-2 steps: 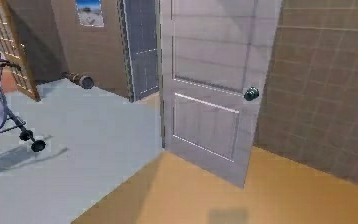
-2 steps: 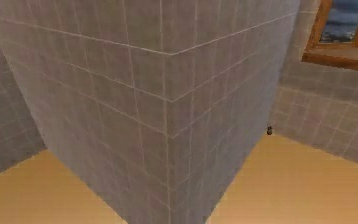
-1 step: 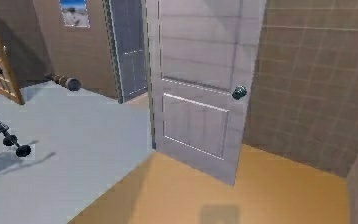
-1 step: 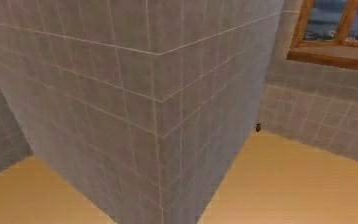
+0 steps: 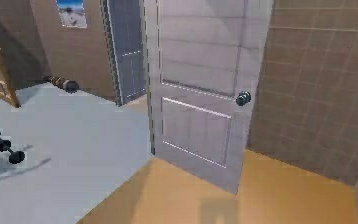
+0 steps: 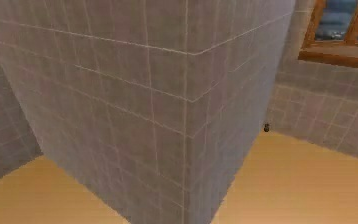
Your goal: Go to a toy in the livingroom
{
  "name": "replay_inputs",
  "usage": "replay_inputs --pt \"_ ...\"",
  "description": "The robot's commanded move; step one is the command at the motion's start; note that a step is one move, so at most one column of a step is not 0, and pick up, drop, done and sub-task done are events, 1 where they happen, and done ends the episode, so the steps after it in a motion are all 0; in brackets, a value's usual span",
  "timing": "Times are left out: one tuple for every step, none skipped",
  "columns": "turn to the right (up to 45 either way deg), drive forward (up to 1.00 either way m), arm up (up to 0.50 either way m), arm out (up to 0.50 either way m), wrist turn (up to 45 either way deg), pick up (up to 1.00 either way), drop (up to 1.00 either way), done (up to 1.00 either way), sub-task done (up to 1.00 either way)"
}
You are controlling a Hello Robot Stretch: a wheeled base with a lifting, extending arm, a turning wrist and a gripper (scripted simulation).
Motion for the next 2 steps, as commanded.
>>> replay_inputs --pt "-45.0 0.00 0.00 0.00 0.0 0.00 0.00 0.00 0.00" --pt "-9.0 0.00 0.00 0.00 0.0 0.00 0.00 0.00 0.00"
